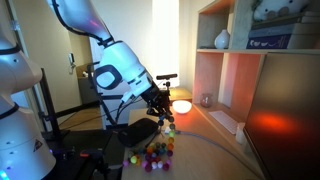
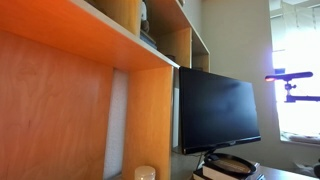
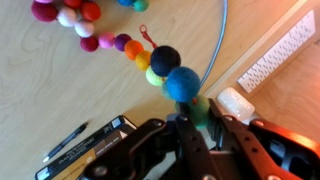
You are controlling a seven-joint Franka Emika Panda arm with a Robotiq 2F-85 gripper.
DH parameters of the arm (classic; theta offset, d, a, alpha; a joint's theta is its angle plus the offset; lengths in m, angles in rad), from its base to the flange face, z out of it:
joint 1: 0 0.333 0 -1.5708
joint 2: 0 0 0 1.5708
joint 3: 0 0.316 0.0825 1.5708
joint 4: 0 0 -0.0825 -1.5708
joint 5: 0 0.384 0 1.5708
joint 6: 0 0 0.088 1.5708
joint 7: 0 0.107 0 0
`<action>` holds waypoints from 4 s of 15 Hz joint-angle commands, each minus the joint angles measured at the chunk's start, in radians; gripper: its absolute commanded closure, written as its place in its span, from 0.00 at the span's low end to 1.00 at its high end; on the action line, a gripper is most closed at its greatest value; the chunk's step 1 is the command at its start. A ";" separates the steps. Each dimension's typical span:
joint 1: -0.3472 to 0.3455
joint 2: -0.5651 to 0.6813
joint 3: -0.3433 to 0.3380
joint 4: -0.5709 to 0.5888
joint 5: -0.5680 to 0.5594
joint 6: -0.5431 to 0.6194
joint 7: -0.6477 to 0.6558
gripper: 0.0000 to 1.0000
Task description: Pick the string of beads and place it over the computer
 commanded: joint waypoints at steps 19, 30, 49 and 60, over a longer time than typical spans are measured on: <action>0.120 -0.357 -0.425 0.038 -0.010 -0.373 -0.196 0.95; 0.174 -0.339 -0.538 0.064 -0.007 -0.460 -0.298 0.79; 0.119 -0.262 -0.522 0.308 -0.032 -0.483 -0.148 0.95; -0.047 -0.149 -0.438 0.457 -0.174 -0.463 0.078 0.95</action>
